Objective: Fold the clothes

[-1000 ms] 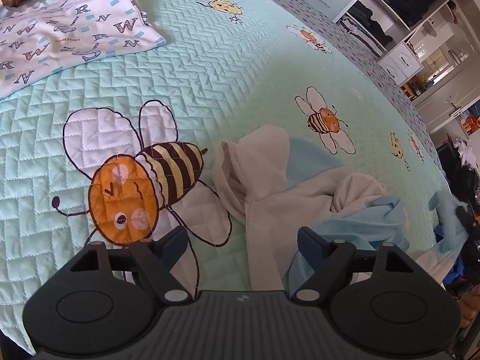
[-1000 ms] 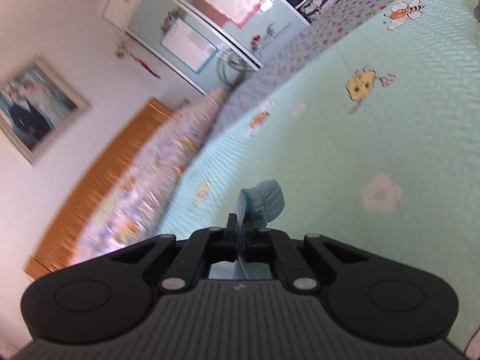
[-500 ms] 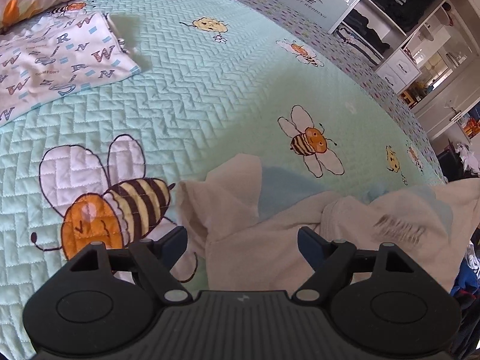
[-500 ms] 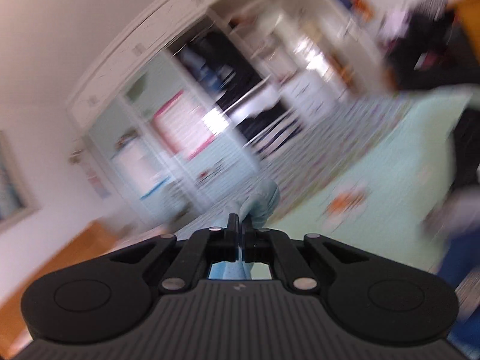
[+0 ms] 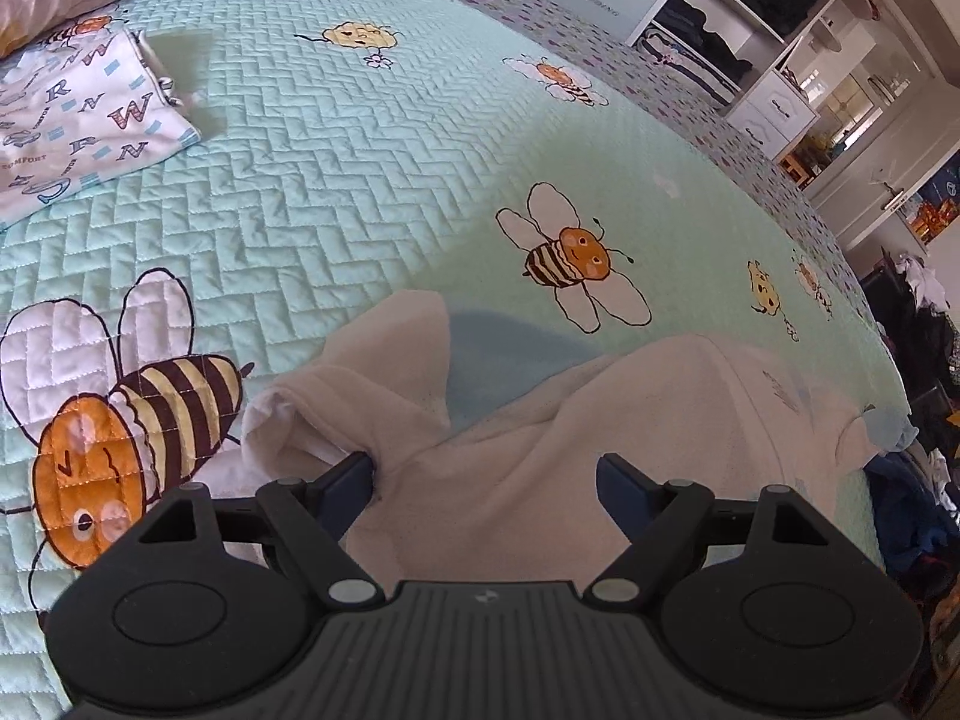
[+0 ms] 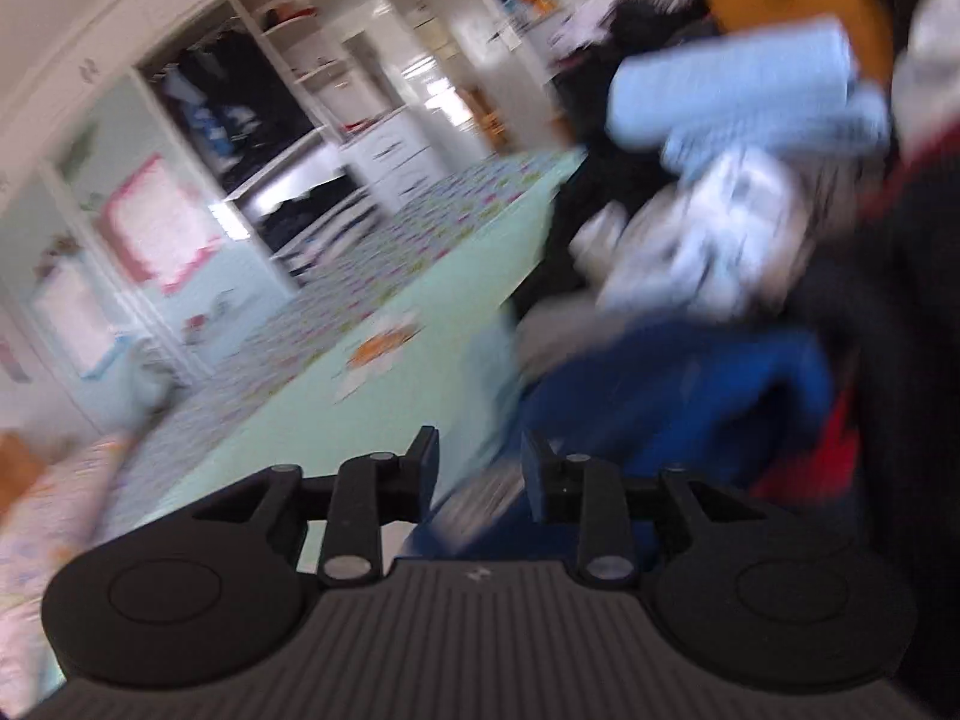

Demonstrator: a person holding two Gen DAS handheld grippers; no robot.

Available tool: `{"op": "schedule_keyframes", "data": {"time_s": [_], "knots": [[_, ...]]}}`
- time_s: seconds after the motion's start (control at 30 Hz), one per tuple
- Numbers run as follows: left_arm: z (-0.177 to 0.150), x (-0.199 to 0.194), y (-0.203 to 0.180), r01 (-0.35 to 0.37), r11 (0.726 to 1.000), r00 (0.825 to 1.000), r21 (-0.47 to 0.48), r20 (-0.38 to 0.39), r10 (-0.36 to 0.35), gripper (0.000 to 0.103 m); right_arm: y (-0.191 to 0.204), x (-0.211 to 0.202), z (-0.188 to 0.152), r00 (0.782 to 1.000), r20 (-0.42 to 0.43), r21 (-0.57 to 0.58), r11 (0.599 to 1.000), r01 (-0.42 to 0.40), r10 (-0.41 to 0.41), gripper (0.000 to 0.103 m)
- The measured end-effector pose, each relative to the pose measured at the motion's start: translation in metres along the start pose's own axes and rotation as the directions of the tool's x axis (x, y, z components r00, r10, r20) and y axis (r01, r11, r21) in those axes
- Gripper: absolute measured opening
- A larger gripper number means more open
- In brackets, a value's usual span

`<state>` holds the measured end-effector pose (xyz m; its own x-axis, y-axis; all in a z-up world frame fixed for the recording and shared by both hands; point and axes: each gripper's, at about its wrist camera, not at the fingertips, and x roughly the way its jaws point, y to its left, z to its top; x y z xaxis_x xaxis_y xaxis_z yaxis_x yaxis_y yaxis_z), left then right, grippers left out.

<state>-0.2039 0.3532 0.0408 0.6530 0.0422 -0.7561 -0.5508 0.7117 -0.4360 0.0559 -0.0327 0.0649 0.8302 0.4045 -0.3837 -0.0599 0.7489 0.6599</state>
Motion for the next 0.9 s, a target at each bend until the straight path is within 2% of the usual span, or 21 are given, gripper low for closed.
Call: {"op": "schedule_keyframes", "data": {"time_s": [0.03,0.1,0.17,0.27,0.37,0.5,0.6,0.73,0.8,0.9], "knots": [[0.000,-0.002,0.003,-0.011,1.000,1.000,-0.009,0.004,0.011,0.084,0.005,-0.005,-0.019,0.996,-0.037,0.025,0.997,-0.077,0.078,0.048],[0.001,-0.007,0.009,-0.042,0.999,0.999,-0.026,0.019,0.043,0.084,0.028,0.000,-0.062,0.966,-0.132,0.050,0.975,-0.218,0.223,0.060],[0.000,-0.013,0.016,-0.064,0.998,0.997,-0.030,0.043,0.065,0.084,0.061,0.013,-0.103,0.918,-0.250,-0.001,0.948,-0.319,0.308,0.063],[0.000,-0.018,0.029,-0.087,0.995,0.995,-0.056,0.042,0.089,0.087,0.105,0.016,-0.164,0.860,-0.415,-0.154,0.909,-0.388,0.297,0.065],[-0.004,-0.021,0.042,-0.087,0.993,0.996,-0.081,0.024,0.089,0.087,0.119,0.000,-0.198,0.860,-0.462,-0.287,0.881,-0.375,0.216,0.065],[-0.011,-0.023,0.045,-0.042,0.995,0.999,-0.089,0.013,0.043,0.088,0.117,-0.046,-0.210,0.914,-0.399,-0.485,0.828,-0.281,0.076,0.065],[-0.017,-0.024,0.037,-0.007,0.998,1.000,-0.070,0.002,0.007,0.088,0.094,-0.074,-0.198,0.923,-0.382,-0.481,0.844,-0.237,0.042,0.070],[-0.028,-0.024,0.026,0.044,0.998,0.999,-0.043,-0.028,-0.046,0.088,0.066,-0.115,-0.187,0.893,-0.438,-0.391,0.874,-0.288,0.099,0.074],[-0.033,-0.025,0.022,0.055,0.998,0.998,-0.031,-0.038,-0.056,0.089,0.061,-0.133,-0.188,0.886,-0.451,-0.390,0.870,-0.301,0.104,0.079],[-0.039,-0.027,0.017,0.069,0.997,0.996,-0.018,-0.051,-0.070,0.089,0.054,-0.145,-0.192,0.877,-0.466,-0.377,0.871,-0.316,0.117,0.079]]}}
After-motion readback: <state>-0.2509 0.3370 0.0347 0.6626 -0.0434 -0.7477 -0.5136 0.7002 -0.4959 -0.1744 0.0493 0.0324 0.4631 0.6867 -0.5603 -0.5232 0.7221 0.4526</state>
